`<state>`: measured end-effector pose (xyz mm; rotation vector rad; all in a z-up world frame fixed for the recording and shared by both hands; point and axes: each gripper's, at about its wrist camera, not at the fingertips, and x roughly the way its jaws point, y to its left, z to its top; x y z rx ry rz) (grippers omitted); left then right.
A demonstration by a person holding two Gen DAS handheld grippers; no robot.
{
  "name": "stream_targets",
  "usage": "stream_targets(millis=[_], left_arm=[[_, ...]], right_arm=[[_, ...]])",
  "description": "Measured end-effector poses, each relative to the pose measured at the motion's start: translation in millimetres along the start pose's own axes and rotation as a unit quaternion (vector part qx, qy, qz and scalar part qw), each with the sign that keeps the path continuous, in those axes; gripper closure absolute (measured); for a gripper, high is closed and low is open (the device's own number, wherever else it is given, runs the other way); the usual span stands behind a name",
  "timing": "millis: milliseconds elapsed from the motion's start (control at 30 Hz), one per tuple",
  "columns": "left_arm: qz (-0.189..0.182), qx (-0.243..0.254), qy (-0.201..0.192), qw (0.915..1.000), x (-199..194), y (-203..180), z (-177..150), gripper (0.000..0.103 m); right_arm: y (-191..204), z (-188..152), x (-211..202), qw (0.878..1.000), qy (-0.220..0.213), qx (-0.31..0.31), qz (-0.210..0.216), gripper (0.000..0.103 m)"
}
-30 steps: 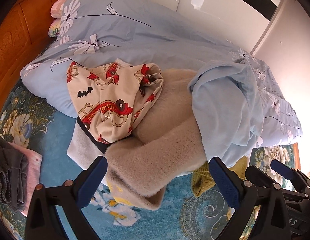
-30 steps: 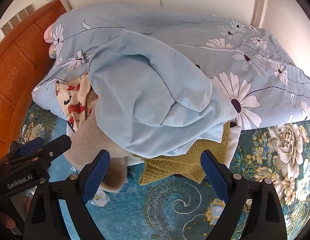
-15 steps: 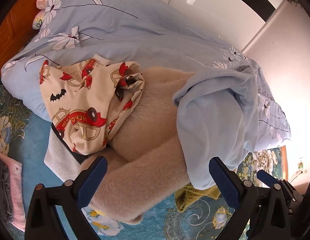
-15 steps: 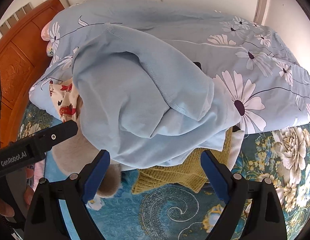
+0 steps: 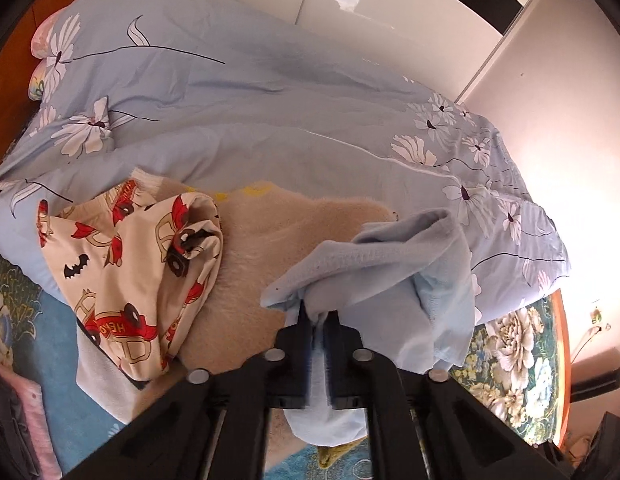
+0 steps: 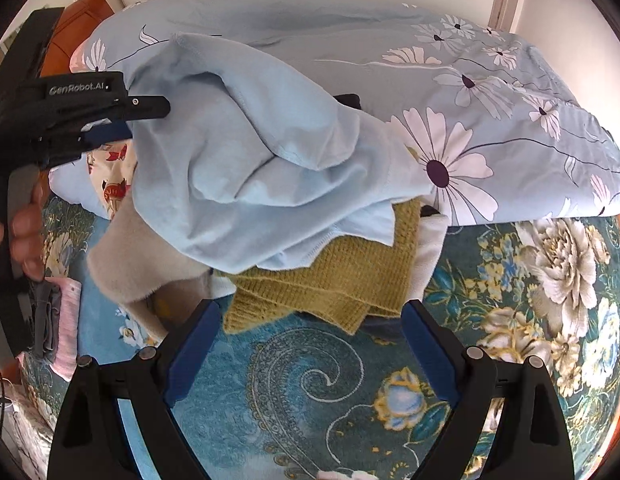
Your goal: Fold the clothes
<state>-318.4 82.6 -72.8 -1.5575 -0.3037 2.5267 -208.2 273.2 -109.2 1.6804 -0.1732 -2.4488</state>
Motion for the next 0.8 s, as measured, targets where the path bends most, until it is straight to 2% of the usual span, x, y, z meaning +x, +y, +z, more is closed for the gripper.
stream_targets(millis=[167, 300, 400, 533, 733, 800], left_arm=[[-0.031, 0.027, -0.057, 0.9975, -60.0, -29.6, 0.3, 0.098], [-0.058, 0.046, -0.119, 0.9901, -135.7, -54.2, 17.2, 0.099], [-0.080, 0.063, -0.188, 0.9768, -212.8, -71.9, 32.1, 0.099], [-0.105, 0.105, -0.255, 0.9555, -312.4, -99.6, 34.0, 0.098], [-0.113, 0.169, -0.246, 0.9476, -367.4, -126.2, -25.0, 0.098], [-0.115, 0.191, -0.207, 0.9526, -352.0, -133.3, -63.0, 0.098]], right_arm=[[-19.1, -18.4, -19.9, 1.000, -0.003, 0.020, -0.007, 0.011], [-31.2, -30.1, -43.8, 0.999, -0.014, 0.040, -0.004, 0.011], [-35.1, -38.0, -65.9, 0.998, -0.031, 0.049, 0.004, 0.011], [-33.2, -47.7, -96.1, 0.997, -0.056, 0.054, 0.016, 0.011], [-35.2, -76.0, -127.9, 0.994, -0.079, 0.063, 0.034, 0.011], [-44.1, -94.0, -129.8, 0.994, -0.074, 0.070, 0.028, 0.011]])
